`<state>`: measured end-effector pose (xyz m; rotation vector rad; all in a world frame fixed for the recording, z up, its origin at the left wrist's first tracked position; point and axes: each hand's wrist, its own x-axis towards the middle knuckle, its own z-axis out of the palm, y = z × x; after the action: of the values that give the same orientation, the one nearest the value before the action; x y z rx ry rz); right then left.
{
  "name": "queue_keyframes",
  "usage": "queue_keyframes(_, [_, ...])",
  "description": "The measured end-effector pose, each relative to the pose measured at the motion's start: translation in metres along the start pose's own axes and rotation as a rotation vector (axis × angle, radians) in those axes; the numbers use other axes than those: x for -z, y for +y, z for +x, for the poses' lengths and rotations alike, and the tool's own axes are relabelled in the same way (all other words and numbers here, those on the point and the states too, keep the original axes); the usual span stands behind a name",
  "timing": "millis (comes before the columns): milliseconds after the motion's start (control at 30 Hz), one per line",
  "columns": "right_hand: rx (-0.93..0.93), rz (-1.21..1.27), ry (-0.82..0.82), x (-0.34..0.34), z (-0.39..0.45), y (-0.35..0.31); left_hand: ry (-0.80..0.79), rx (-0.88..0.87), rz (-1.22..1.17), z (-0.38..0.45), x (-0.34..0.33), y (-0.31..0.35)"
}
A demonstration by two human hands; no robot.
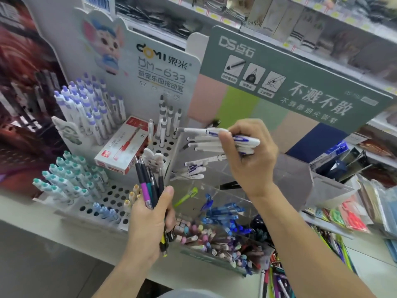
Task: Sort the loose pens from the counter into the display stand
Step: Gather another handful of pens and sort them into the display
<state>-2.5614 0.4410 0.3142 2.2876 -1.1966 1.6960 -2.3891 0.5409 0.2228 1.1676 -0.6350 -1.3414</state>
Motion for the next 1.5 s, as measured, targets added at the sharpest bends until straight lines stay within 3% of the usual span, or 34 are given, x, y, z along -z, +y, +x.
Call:
queue_keyframes(267, [0.027,-0.05,0.075,0.003,-0.057,0.001,0.032,0.02,-0.038,-0.002,0.011,0.001])
queue_keyframes(567, [-0.1,-0.085,0.102,0.006,-0.056,-0.002,0.012,0.035,-0.049,-0.002,0.006,0.003])
queue_keyframes(767, [-0.428,0.0,-0.08,0.029,-0.033,-0.012,0.021,0.037,-0.038,0.0,0.003,0.001])
queue_keyframes(933, [-0.466,-0.063,-0.193,0.0,-0.002,-0.007,0.023,0.015,-0.033,-0.003,-0.002,0.001])
queue_keyframes(1033, [-0.441,-0.07,-0.147,-0.024,0.011,0.001,0.039,0.006,-0.031,-0.005,-0.002,0.0])
queue_keyframes(1133, [-0.292,-0.079,-0.122,-0.037,0.017,0.004,0.052,0.01,-0.027,-0.006,0.0,-0.002])
queue_keyframes(1233, [-0.146,-0.076,-0.143,-0.04,0.014,0.007,0.069,0.017,-0.036,-0.005,0.0,-0.003])
queue_keyframes(1500, [0.008,-0.024,-0.235,-0.044,-0.023,0.022,0.171,-0.036,0.077,0.008,-0.014,-0.002])
